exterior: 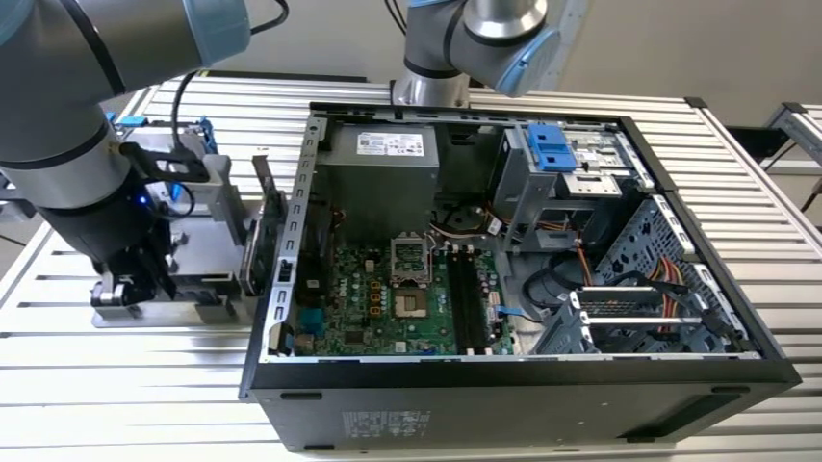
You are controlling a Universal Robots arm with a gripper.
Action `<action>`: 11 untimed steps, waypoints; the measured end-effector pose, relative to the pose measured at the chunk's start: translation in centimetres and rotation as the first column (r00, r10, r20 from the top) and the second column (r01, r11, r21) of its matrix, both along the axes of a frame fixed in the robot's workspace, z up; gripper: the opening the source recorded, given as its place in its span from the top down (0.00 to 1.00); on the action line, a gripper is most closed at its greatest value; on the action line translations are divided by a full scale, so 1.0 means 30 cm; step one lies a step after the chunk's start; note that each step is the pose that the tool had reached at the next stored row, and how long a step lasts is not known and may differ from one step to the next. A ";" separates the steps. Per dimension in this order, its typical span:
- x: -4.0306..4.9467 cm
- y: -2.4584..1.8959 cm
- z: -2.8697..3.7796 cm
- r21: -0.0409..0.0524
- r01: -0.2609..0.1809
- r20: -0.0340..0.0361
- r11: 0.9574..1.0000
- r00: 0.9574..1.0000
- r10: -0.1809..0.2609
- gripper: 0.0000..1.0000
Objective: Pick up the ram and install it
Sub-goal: 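Pick up the ram and move it above insertion slot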
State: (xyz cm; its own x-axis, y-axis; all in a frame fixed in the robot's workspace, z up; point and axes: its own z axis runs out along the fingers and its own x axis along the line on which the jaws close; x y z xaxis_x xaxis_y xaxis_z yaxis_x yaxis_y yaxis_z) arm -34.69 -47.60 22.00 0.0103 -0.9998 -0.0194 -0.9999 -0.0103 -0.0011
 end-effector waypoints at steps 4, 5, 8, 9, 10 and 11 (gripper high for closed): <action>0.000 0.000 0.008 0.000 0.000 0.000 1.000 1.000 0.000 1.00; 0.000 0.000 0.009 0.000 0.000 0.000 1.000 1.000 0.000 1.00; 0.000 0.000 0.015 0.000 0.000 0.000 1.000 1.000 0.000 1.00; 0.000 0.000 0.017 0.000 0.000 0.000 1.000 1.000 0.000 1.00; 0.000 0.000 0.018 0.000 0.000 0.000 1.000 1.000 0.000 1.00; 0.000 0.000 0.020 0.000 0.000 0.000 1.000 1.000 0.000 1.00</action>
